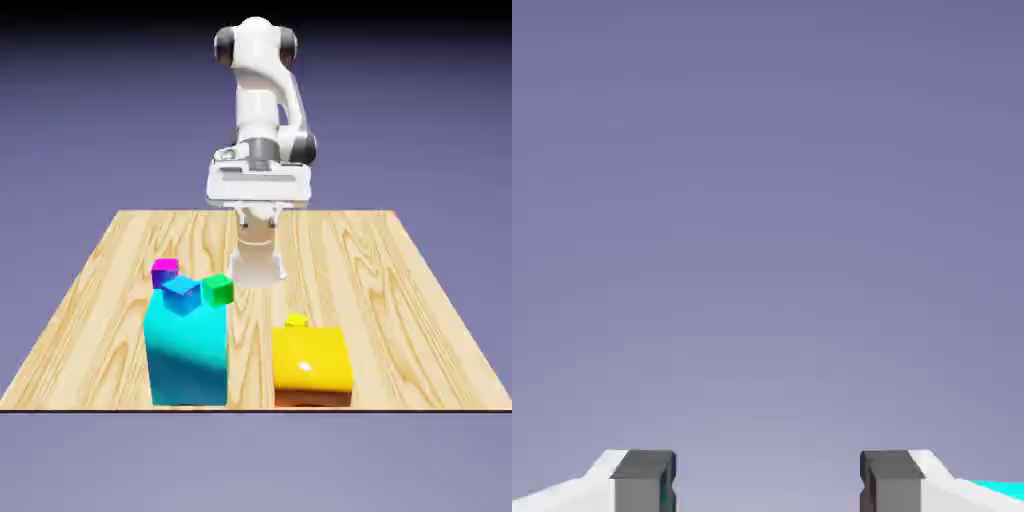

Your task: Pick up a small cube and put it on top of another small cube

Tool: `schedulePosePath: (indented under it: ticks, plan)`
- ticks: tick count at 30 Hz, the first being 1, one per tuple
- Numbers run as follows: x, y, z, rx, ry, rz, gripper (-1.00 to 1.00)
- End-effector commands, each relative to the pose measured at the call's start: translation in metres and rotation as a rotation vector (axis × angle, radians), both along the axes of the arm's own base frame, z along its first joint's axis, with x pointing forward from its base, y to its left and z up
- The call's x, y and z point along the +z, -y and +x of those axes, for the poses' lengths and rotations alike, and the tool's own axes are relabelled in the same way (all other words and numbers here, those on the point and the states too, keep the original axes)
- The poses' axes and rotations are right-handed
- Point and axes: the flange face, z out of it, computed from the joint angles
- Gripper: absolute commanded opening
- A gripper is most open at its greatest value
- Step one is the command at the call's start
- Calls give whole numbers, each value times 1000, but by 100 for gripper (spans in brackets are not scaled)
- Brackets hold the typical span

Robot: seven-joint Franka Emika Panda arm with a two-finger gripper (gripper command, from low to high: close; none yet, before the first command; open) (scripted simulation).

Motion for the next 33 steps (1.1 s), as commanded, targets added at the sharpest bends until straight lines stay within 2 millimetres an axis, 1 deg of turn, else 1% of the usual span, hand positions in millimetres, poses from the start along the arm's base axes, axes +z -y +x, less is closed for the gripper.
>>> schedulePosePath:
  ticks: [1,5,9,13,16,17,18,19,20,25,26,27,28,33]
  plan:
    - [-15,-2,4,-23,-68,30,0]
    - [-81,-14,15,-116,-351,127,0]
    - [-147,-29,11,-220,-638,215,0]
    - [-208,-48,-5,-329,-928,292,0]
    - [-249,-65,-24,-414,-1149,340,0]
    - [-263,-66,-32,-426,-1200,327,0]
    - [-278,-67,-40,-432,-1243,306,0]
    - [-285,-64,-44,-420,-1243,279,0]
    - [-285,-64,-44,-420,-1243,279,0]
    - [-342,-74,-63,-419,-1244,279,0]
    - [-348,-75,-66,-420,-1243,279,0]
    - [-348,-75,-66,-420,-1243,279,-100]
    - [-348,-75,-66,-420,-1243,279,-100]
    - [-292,-65,-46,-419,-1244,279,-100]
